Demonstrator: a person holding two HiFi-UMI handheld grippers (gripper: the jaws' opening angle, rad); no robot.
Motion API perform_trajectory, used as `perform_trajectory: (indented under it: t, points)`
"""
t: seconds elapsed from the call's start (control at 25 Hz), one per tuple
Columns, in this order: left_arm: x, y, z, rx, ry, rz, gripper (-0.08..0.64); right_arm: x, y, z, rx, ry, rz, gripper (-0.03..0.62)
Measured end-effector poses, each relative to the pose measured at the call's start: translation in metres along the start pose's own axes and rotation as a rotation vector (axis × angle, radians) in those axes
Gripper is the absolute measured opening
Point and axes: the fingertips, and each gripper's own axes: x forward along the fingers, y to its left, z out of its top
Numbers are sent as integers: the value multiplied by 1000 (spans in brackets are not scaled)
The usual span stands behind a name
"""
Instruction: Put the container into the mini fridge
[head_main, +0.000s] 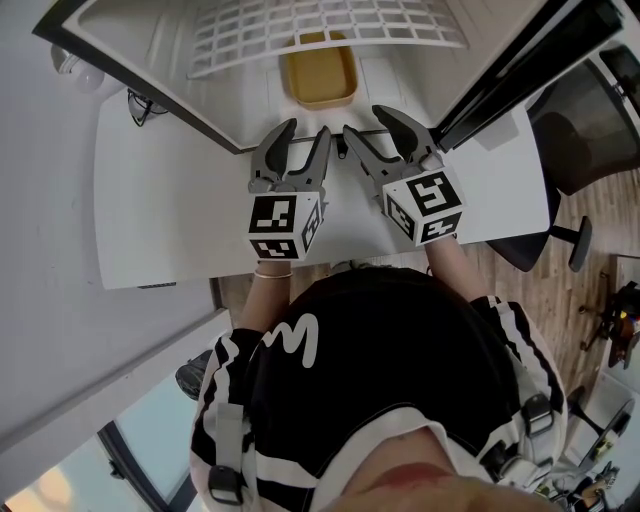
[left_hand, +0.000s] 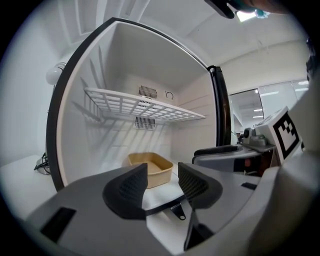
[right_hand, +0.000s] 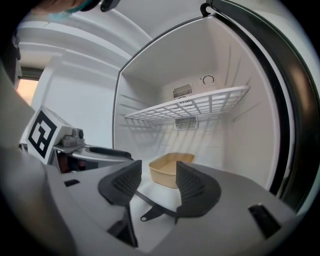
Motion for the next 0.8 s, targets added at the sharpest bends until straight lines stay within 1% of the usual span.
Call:
perform_trajectory:
  t: [0.2,0.36,0.56,0.68,0.8]
  points:
    - [-7,-4,0,-3,-14,3,167,-9,6,4,-24,-25,4,151]
    - [-11,-5,-1,-6,-24,9,130,-13,12,4,-23,-38,19,127]
    - [-15,-4,-5,0,-15,39,75,-16,18,7,-9,-57,34,98]
    - [-16,-5,-4,-3,-20,41,50,-17,18,8,13,-65,30,67]
    - [-17,-9,0,-2,-34,32,32,-18,21,8,20,-71,34,57]
